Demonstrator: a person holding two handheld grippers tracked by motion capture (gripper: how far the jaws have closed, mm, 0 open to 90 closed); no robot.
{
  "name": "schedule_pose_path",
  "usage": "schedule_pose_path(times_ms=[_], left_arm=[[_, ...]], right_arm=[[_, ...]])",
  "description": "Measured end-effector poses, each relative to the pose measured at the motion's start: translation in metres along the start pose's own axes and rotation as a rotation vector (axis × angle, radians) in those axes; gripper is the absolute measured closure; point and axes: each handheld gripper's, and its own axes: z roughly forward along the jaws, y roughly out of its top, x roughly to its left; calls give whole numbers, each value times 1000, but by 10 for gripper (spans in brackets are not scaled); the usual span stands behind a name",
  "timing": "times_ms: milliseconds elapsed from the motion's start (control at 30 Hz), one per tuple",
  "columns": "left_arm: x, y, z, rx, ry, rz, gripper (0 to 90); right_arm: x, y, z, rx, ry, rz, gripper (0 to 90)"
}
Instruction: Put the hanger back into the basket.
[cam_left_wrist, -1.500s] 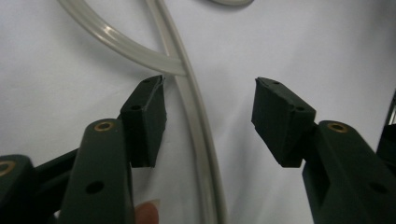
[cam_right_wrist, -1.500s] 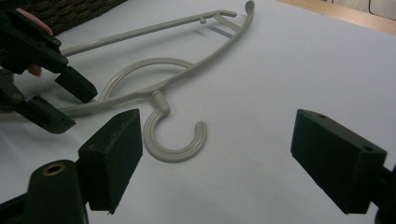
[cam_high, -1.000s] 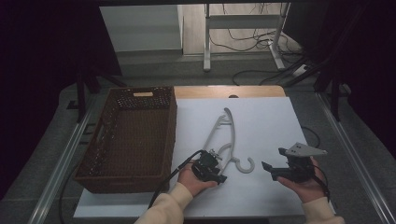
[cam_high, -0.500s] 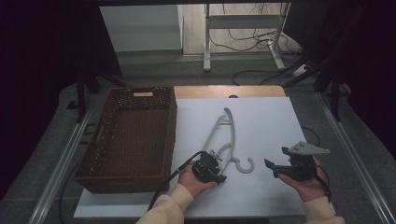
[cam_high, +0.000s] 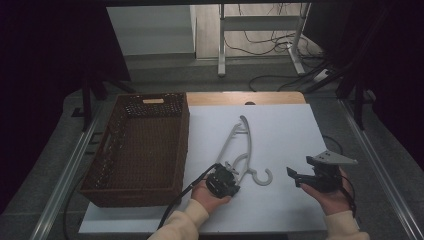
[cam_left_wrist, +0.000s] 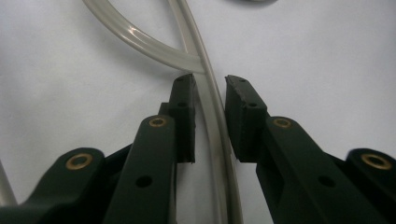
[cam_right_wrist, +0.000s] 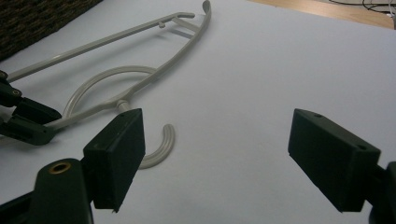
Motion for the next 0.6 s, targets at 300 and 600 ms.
schedule_pose_path(times_ms=[300, 600], left_arm=[[6, 2, 0, 11, -22, -61, 796], [8, 3, -1, 17, -35, -91, 814]], right_arm=[[-2, 0, -1, -2, -10, 14, 189], [-4, 0, -2, -6, -20, 22, 190]])
